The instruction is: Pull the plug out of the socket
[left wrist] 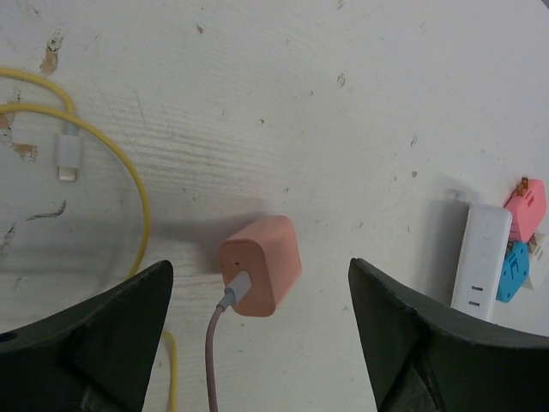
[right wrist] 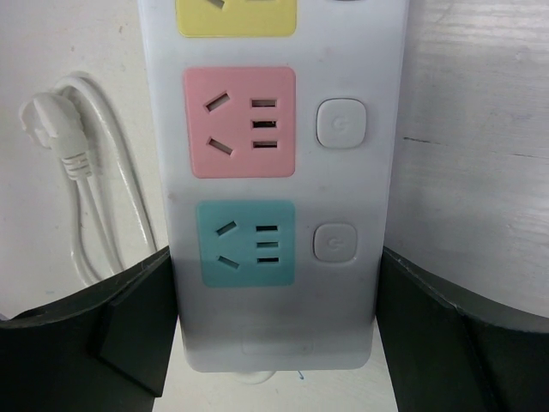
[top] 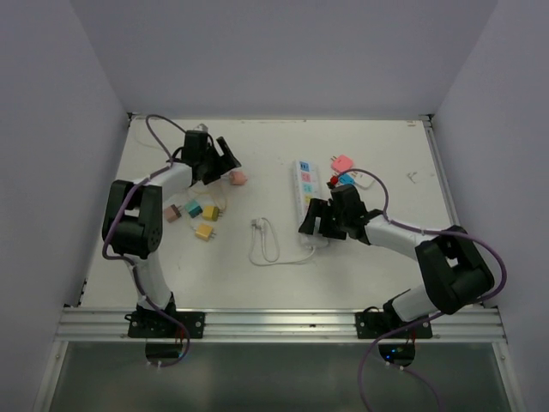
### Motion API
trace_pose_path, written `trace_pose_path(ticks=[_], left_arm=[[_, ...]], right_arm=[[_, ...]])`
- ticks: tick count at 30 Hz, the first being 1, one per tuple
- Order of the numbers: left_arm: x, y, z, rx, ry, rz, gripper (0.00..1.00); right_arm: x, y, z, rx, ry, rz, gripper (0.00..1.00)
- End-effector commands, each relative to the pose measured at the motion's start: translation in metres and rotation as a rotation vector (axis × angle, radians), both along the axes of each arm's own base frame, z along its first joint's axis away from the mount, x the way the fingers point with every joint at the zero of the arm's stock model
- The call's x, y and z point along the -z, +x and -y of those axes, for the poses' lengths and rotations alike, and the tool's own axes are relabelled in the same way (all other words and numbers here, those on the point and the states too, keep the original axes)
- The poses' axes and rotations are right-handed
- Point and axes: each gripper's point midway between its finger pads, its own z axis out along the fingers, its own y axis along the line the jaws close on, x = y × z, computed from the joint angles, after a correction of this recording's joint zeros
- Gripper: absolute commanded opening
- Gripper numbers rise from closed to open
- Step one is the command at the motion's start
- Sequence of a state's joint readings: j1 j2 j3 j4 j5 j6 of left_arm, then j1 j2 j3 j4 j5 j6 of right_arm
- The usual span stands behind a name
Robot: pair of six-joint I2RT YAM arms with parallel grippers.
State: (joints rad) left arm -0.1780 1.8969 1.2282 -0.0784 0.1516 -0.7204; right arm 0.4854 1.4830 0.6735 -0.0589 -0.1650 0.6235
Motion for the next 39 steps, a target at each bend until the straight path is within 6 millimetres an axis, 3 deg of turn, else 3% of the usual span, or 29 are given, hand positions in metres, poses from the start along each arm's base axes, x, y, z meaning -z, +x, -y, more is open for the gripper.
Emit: trace_pose_path(ticks=[1, 4, 5, 7, 9, 10, 11, 13, 14, 16, 17, 26, 30, 35, 36, 39], left_arm=[[-0.044, 0.012, -0.014, -0.019, 0.058, 0.089, 0.88], [-0.078, 0.013, -0.025, -0.055, 0.104, 0.138, 0.93], [-0.099, 0.012, -0.028, -0.066, 0.109, 0.179, 0.98], [-0.123, 0.009, -0.032, -0.073, 0.126, 0.219, 1.00], [-0.161, 0.003, -0.039, -0.098, 0.140, 0.294, 0.99], [-0.171, -0.003, -0.041, -0.091, 0.149, 0.306, 0.99], [-0.194, -0.011, -0.042, -0.092, 0.144, 0.352, 0.99], [-0.214, -0.024, -0.045, -0.085, 0.152, 0.389, 1.00], [-0.236, -0.037, -0.049, -0.091, 0.151, 0.439, 1.00], [-0.249, -0.052, -0.056, -0.092, 0.183, 0.468, 1.00], [-0.267, -0.065, -0.060, -0.100, 0.192, 0.509, 1.00], [-0.316, -0.160, -0.105, -0.169, 0.351, 0.615, 1.00], [-0.329, -0.193, -0.121, -0.216, 0.389, 0.650, 1.00], [-0.347, -0.227, -0.139, -0.288, 0.414, 0.707, 1.00], [-0.350, -0.230, -0.141, -0.293, 0.427, 0.714, 1.00], [-0.358, -0.242, -0.149, -0.316, 0.453, 0.724, 0.99]], right_arm=[[0.038, -0.042, 0.051, 0.029, -0.235, -0.180, 0.00], [0.033, -0.040, 0.056, 0.026, -0.271, -0.172, 0.00], [0.032, -0.040, 0.058, 0.018, -0.286, -0.172, 0.00], [0.028, -0.040, 0.060, 0.007, -0.305, -0.173, 0.00], [0.023, -0.040, 0.064, -0.008, -0.333, -0.170, 0.00], [0.022, -0.041, 0.064, -0.019, -0.345, -0.170, 0.00], [0.021, -0.040, 0.067, -0.028, -0.368, -0.164, 0.00], [0.016, -0.043, 0.067, -0.064, -0.405, -0.160, 0.00], [0.014, -0.042, 0.069, -0.067, -0.433, -0.150, 0.00], [0.011, -0.045, 0.065, -0.101, -0.471, -0.138, 0.00], [0.010, -0.047, 0.063, -0.115, -0.483, -0.133, 0.00], [0.009, -0.060, 0.035, -0.228, -0.595, -0.098, 0.00], [0.009, -0.064, 0.019, -0.286, -0.609, -0.081, 0.00], [0.014, -0.072, 0.014, -0.328, -0.624, -0.090, 0.00], [0.013, -0.072, 0.014, -0.325, -0.617, -0.088, 0.03], [0.002, -0.072, 0.008, -0.332, -0.580, -0.068, 0.35]])
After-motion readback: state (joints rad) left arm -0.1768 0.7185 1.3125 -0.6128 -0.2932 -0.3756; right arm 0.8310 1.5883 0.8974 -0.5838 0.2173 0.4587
